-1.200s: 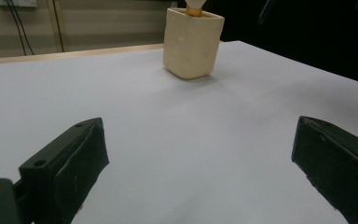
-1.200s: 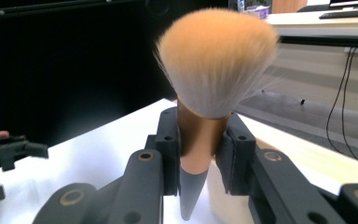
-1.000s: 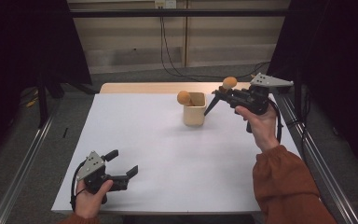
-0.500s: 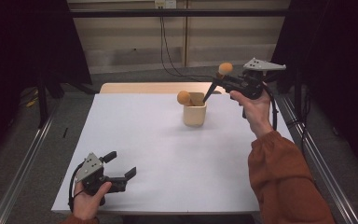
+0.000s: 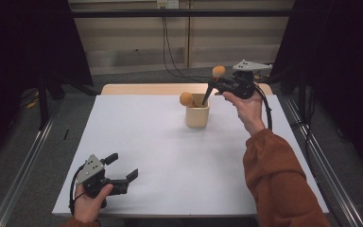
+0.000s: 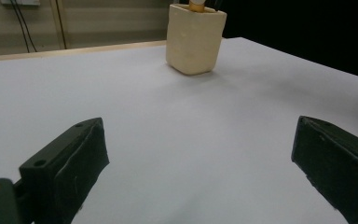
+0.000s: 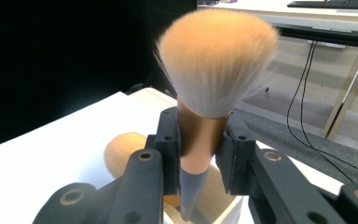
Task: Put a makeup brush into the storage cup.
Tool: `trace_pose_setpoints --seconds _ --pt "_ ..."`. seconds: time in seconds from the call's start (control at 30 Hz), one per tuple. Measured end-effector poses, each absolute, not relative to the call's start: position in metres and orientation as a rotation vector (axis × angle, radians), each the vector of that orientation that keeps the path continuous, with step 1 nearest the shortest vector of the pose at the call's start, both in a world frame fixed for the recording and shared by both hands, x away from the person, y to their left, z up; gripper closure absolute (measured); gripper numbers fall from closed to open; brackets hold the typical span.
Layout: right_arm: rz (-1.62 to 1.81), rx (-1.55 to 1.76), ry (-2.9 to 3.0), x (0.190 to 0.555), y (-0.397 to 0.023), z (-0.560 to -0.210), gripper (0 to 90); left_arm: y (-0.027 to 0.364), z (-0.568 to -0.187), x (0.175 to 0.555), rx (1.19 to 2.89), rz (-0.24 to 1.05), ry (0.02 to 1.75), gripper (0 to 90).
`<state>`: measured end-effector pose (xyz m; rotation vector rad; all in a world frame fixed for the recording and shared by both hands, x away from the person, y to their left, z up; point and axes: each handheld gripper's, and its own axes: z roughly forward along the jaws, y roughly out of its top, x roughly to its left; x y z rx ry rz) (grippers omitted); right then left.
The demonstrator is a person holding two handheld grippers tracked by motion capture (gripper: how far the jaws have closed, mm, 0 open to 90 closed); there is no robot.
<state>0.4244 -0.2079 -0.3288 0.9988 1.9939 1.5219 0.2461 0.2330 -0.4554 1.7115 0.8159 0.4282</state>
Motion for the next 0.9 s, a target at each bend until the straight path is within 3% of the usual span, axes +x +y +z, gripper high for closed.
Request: trace_pose_setpoints --seconds 0.9 --pt "1.462 1.04 2.041 0.438 -0.2 -0.375 72.1 0.233 -0.455 0.247 1.721 0.437 0.809 3.3"
